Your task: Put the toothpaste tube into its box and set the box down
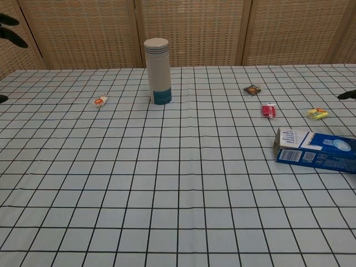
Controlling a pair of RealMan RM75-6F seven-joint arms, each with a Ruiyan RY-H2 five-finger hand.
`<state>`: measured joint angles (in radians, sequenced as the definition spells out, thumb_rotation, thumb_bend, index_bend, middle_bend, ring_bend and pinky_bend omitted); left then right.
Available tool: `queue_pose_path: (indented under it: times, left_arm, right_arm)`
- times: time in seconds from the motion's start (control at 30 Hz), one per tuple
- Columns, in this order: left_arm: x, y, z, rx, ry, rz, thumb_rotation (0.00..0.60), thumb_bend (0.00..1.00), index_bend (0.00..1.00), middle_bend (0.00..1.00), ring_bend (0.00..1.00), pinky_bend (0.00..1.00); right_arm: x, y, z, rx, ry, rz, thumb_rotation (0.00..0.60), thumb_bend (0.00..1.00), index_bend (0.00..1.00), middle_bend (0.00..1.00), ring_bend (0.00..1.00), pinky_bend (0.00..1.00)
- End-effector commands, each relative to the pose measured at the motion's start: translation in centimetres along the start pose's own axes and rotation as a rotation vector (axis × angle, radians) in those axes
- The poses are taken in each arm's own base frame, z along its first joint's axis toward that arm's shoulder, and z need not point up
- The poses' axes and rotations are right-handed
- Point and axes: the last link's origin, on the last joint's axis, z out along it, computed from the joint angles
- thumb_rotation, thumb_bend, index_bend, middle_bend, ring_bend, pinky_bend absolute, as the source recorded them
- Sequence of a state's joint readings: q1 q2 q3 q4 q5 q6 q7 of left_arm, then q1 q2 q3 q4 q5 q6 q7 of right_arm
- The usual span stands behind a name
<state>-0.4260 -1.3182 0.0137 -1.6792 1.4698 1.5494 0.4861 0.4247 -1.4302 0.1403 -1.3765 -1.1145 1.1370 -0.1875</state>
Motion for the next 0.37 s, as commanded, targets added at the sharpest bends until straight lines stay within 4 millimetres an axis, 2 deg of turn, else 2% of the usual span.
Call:
queue_pose_path:
  times: [0.03,0.3,0.37]
  left_arm:
    - [-0.1,-0.6,-1.3,0.038,-0.038,-0.032,0.6,0.24,0.14,0.01,0.03,0.0]
    - [-1.0,-2.1,-6.3,0.147,-0.138,-0.11,0.6,0.2,0.07,0.0,0.0,0.0]
    - [-1.4,-2.3,-7.1,0.169,-0.147,-0.117,0.6,0.2,0.07,0.0,0.0,0.0]
  right_arm:
    - [0.6,0.0,-2.2,0.033,0.048,-0.054,0.6,0.18,0.0,0.0,0.0,0.0]
    - [1.2,0.2,-8.2,0.148,0.164,-0.122,0.6,0.17,0.0,0.0,0.0,0.0]
    - [1.2,0.3,-9.1,0.159,0.17,-0.117,0.6,0.17,0.0,0.0,0.0,0.0]
